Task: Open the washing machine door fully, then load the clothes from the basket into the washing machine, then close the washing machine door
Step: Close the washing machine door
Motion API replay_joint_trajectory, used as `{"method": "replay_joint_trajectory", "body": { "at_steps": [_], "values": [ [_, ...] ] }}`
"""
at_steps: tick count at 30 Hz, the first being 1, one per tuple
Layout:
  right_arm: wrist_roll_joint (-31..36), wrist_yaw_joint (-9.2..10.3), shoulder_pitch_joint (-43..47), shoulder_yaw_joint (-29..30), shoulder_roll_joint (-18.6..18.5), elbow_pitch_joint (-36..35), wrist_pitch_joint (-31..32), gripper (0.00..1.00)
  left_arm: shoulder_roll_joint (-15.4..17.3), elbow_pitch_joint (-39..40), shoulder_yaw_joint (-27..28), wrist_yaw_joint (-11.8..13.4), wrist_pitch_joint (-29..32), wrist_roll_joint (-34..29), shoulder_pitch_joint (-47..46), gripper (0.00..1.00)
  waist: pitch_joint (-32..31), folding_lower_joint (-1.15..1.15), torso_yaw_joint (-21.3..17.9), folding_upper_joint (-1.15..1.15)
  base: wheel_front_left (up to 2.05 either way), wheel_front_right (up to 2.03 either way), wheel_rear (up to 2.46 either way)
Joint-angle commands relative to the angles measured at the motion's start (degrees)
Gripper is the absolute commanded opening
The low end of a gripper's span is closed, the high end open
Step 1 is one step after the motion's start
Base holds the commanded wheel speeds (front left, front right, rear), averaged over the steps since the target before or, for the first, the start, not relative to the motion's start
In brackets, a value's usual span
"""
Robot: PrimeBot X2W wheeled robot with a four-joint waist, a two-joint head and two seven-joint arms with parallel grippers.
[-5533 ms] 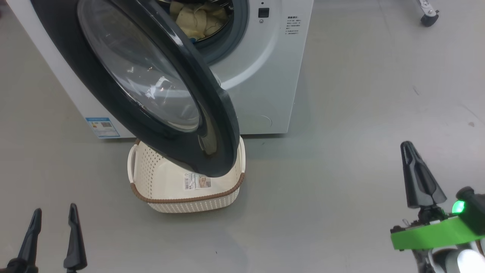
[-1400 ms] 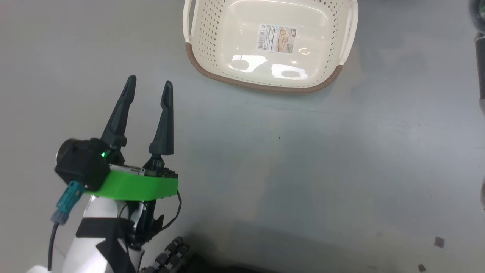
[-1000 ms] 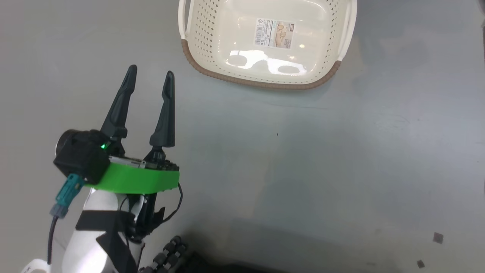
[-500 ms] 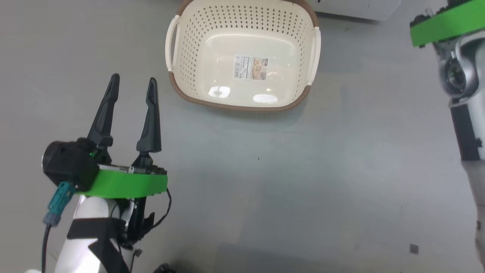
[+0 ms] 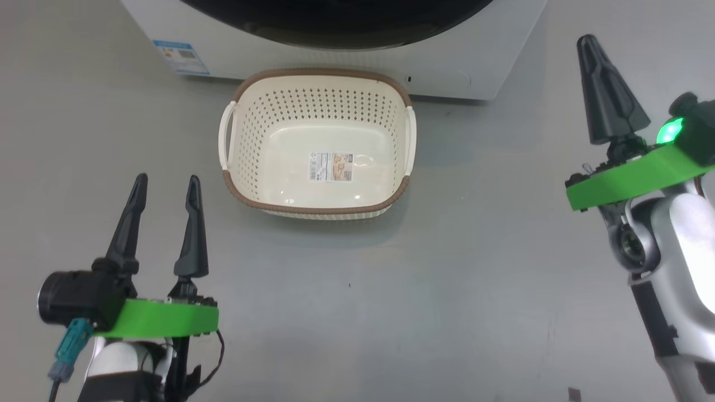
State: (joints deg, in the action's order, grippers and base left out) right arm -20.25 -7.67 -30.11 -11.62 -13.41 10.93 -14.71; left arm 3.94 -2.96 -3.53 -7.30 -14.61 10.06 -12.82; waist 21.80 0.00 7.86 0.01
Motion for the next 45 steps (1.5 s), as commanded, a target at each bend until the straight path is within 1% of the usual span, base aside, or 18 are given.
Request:
{"method": "replay_joint_trajectory", "body": {
  "at_steps": [1, 10, 18, 19, 20, 21, 22, 23, 24, 31, 40, 45],
  "values": [
    [-0.2, 0.19, 1.0, -0.9, 0.6, -2.6, -0.3, 0.00, 1.5, 2.3, 2.4, -0.2, -0.4, -0.7, 0.6, 1.00, -2.4, 0.00, -1.8, -0.01, 0.00, 0.00, 0.00],
    [1.1, 0.19, 10.6, 0.0, 2.6, -6.5, -0.3, 0.00, 1.7, 3.1, 5.0, 0.1, -0.4, -1.7, 5.8, 1.00, -8.2, 0.00, -5.0, -0.01, 0.00, 0.00, 0.00],
    [2.5, 0.19, 18.7, 1.9, 4.1, -7.0, -0.3, 0.00, 1.8, 3.4, 7.6, 0.9, -0.4, -2.2, 11.3, 1.00, -13.9, 0.00, -7.7, -0.01, 0.00, 0.00, 0.00],
    [2.8, 0.19, 19.6, 2.0, 4.3, -7.0, -0.3, 0.05, 1.9, 3.5, 7.9, 1.0, -0.4, -2.2, 12.0, 1.00, -14.4, 0.00, -8.1, -0.01, 0.00, 0.00, 0.00],
    [2.9, 0.19, 20.4, 2.4, 4.6, -7.1, -0.3, 0.24, 1.9, 3.7, 8.2, 1.1, -0.4, -2.2, 12.6, 1.00, -14.7, 0.00, -8.4, -0.01, 0.00, 0.00, 0.00],
    [3.1, 0.19, 21.2, 2.7, 5.0, -7.1, -0.3, 0.40, 1.9, 3.6, 8.5, 1.1, -0.4, -2.1, 13.2, 1.00, -15.1, 0.00, -8.7, -0.01, 0.00, 0.00, 0.00],
    [3.8, 0.19, 22.0, 2.9, 5.1, -7.2, -0.3, 0.59, 1.8, 3.6, 8.7, 1.2, -0.4, -2.0, 13.7, 1.00, -15.5, 0.00, -9.0, -0.01, 0.00, 0.00, 0.00],
    [4.3, 0.19, 22.7, 3.4, 5.4, -7.4, -0.3, 0.94, 1.9, 3.8, 9.0, 1.4, -0.4, -2.2, 14.3, 1.00, -15.9, 0.00, -9.3, -0.01, 0.00, 0.00, 0.00],
    [4.6, 0.19, 23.5, 3.9, 5.7, -7.5, -0.3, 1.00, 1.8, 3.9, 9.2, 1.6, -0.4, -2.2, 14.8, 1.00, -16.2, 0.00, -9.6, -0.01, 0.00, 0.00, 0.00],
    [6.7, 0.19, 27.7, 7.3, 7.6, -8.6, -0.3, 1.00, 1.4, 4.5, 10.4, 3.0, -0.4, -2.2, 18.1, 1.00, -17.6, 0.00, -10.8, -0.01, 0.00, 0.00, 0.00],
    [8.6, 0.19, 30.3, 10.6, 8.6, -8.3, -0.3, 1.00, 1.7, 5.3, 10.4, 3.0, -0.4, -2.0, 19.3, 1.00, -17.9, 0.00, -10.8, -0.01, 0.00, 0.00, 0.00],
    [8.8, 0.19, 30.4, 11.1, 8.8, -8.4, -0.3, 1.00, 2.0, 5.4, 10.6, 4.5, -0.4, -3.4, 19.8, 1.00, -17.9, 0.00, -10.7, -0.01, 0.00, 0.00, 0.00]
  ]
}}
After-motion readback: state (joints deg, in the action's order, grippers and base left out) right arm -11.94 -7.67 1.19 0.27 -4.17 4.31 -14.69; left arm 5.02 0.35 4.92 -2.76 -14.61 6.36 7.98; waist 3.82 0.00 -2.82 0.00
